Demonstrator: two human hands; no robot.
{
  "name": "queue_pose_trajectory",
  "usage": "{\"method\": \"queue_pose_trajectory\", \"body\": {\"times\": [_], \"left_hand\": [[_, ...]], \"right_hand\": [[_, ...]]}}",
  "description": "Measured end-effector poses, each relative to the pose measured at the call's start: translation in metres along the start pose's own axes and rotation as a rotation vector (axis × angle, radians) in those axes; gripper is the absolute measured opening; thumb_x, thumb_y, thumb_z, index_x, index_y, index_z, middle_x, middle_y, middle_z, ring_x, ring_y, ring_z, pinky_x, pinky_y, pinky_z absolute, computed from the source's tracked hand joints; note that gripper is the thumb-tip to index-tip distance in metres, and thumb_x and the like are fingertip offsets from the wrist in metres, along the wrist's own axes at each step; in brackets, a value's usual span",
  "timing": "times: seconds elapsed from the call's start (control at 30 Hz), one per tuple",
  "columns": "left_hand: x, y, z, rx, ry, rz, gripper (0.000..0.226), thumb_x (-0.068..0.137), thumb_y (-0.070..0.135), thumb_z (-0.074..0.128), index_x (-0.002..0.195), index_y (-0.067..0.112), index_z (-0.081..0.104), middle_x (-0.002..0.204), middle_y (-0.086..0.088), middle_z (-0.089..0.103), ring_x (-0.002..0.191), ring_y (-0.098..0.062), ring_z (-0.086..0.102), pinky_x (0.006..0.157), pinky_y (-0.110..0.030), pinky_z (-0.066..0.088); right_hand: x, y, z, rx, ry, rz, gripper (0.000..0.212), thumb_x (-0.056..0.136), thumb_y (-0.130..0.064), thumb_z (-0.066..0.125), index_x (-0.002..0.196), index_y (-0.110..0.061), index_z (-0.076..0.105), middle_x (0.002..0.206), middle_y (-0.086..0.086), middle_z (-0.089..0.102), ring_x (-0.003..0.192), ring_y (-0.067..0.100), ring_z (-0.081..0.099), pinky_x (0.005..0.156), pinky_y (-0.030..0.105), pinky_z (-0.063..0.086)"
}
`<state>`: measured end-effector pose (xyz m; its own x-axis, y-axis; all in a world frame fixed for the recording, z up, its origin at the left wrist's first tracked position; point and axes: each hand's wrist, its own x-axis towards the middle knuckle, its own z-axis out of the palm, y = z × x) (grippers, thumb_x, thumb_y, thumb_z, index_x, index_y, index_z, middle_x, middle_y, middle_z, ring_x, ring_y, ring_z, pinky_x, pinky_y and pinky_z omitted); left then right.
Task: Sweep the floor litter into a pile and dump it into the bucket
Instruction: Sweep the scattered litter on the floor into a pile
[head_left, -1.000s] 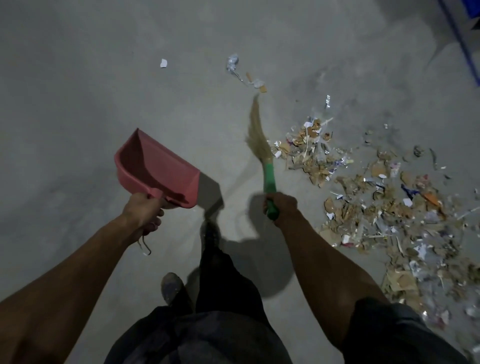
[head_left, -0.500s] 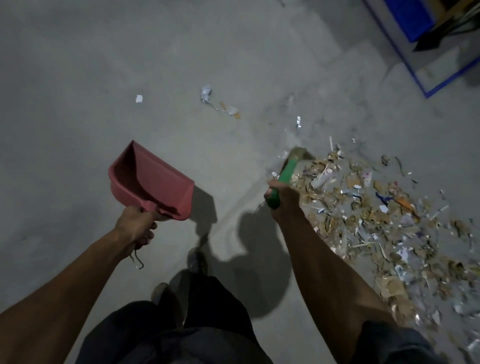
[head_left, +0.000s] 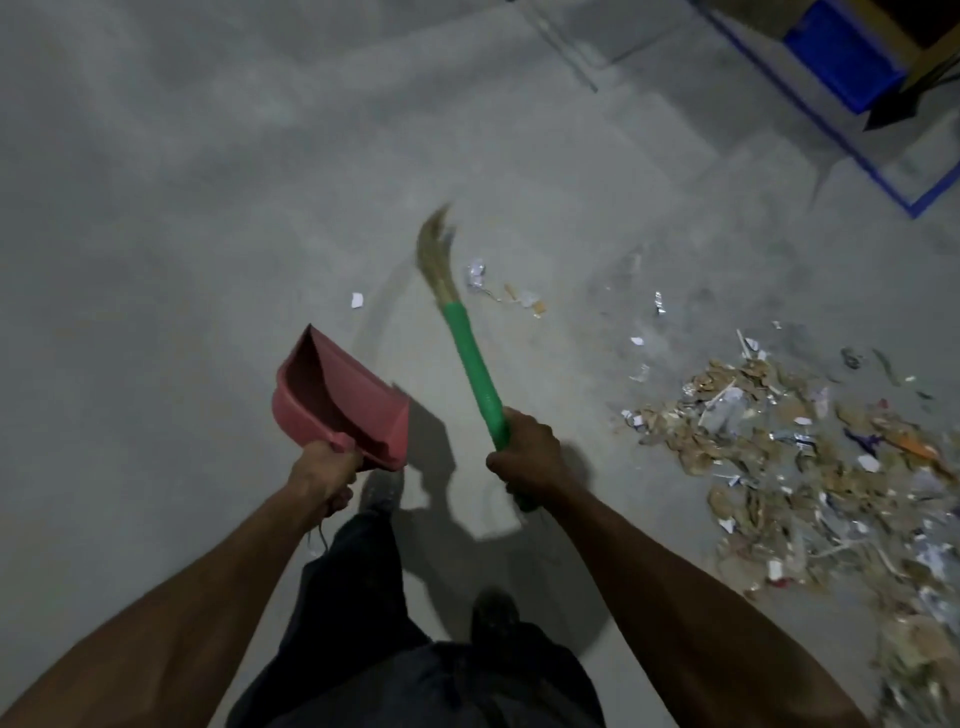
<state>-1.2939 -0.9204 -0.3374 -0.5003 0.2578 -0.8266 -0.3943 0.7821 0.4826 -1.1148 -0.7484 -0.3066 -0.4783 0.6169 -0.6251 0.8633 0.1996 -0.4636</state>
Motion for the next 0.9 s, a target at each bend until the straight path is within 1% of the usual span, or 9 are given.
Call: {"method": "queue_pose_trajectory", "body": {"times": [0.03,0.13,0.27,0.37,0.47,0.6,0.73,0.8,0.9], "left_hand": [[0.012,0.006,-0.015,-0.006,-0.008,-0.016,0.014,0.086,0.009,0.067,0.082,0.002,0.055,0.066,-0.010,0.044,0.039,-0.015,0.032,0.038,-0.019,0.025],[0.040,0.022,-0.054,0.005,-0.030,-0.057,0.016,0.084,0.004,0.069,0.077,0.005,0.054,0.062,-0.008,0.040,0.038,-0.013,0.028,0.036,-0.017,0.023],[0.073,0.037,-0.090,0.025,-0.023,-0.090,0.014,0.084,0.004,0.069,0.079,0.007,0.056,0.062,-0.008,0.041,0.041,-0.014,0.030,0.035,-0.017,0.024],[0.092,0.044,-0.103,0.029,-0.038,-0.103,0.013,0.085,0.004,0.067,0.079,0.007,0.055,0.063,-0.008,0.042,0.041,-0.014,0.030,0.034,-0.016,0.024],[0.107,0.049,-0.106,0.033,-0.064,-0.097,0.014,0.084,0.006,0.068,0.080,0.007,0.054,0.063,-0.009,0.040,0.040,-0.014,0.029,0.034,-0.017,0.024],[0.116,0.059,-0.101,0.068,-0.098,-0.071,0.011,0.085,0.009,0.068,0.086,0.004,0.059,0.066,-0.011,0.044,0.042,-0.015,0.034,0.033,-0.017,0.026],[0.121,0.070,-0.091,0.071,-0.142,-0.046,0.010,0.085,0.007,0.068,0.088,0.002,0.060,0.066,-0.012,0.045,0.038,-0.015,0.034,0.033,-0.018,0.026],[0.122,0.079,-0.086,0.078,-0.152,-0.039,0.009,0.084,0.006,0.068,0.089,0.001,0.061,0.067,-0.012,0.046,0.036,-0.014,0.034,0.032,-0.018,0.026],[0.121,0.092,-0.076,0.102,-0.163,-0.018,0.012,0.083,0.006,0.070,0.089,-0.001,0.062,0.068,-0.014,0.048,0.033,-0.014,0.036,0.032,-0.018,0.027]], "right_hand": [[0.012,-0.023,0.007,-0.083,-0.021,-0.036,0.038,0.076,-0.012,0.063,0.112,-0.020,0.054,0.090,0.009,0.065,0.074,0.028,0.067,0.064,0.036,0.057],[0.049,-0.082,0.030,-0.144,-0.092,-0.091,0.031,0.077,-0.012,0.064,0.107,-0.017,0.056,0.079,0.003,0.059,0.065,0.022,0.062,0.049,0.024,0.042],[0.101,-0.140,0.060,-0.136,-0.148,-0.079,0.026,0.081,-0.015,0.064,0.106,-0.010,0.061,0.097,0.011,0.065,0.091,0.030,0.065,0.064,0.025,0.039],[0.137,-0.151,0.076,0.019,-0.123,0.079,0.028,0.079,-0.014,0.065,0.106,-0.008,0.066,0.099,0.011,0.069,0.084,0.025,0.064,0.067,0.026,0.046],[0.170,-0.143,0.075,0.477,-0.044,0.338,0.027,0.069,-0.006,0.075,0.093,0.004,0.067,0.090,0.020,0.071,0.071,0.030,0.070,0.062,0.039,0.060],[0.191,-0.111,0.043,1.026,0.142,0.587,0.009,0.080,0.012,0.064,0.075,0.008,0.058,0.065,0.018,0.054,0.039,0.021,0.054,0.036,0.021,0.043],[0.187,-0.051,0.006,1.170,0.370,0.709,0.011,0.082,0.004,0.067,0.083,0.010,0.058,0.070,0.019,0.056,0.052,0.022,0.055,0.041,0.024,0.043],[0.180,-0.018,-0.009,1.197,0.446,0.745,0.024,0.079,-0.003,0.071,0.095,0.011,0.060,0.073,0.018,0.061,0.054,0.021,0.059,0.045,0.026,0.047],[0.151,-0.007,-0.028,1.181,0.531,0.796,0.017,0.078,-0.006,0.072,0.085,0.001,0.058,0.079,0.015,0.064,0.059,0.019,0.061,0.052,0.026,0.051]]}}
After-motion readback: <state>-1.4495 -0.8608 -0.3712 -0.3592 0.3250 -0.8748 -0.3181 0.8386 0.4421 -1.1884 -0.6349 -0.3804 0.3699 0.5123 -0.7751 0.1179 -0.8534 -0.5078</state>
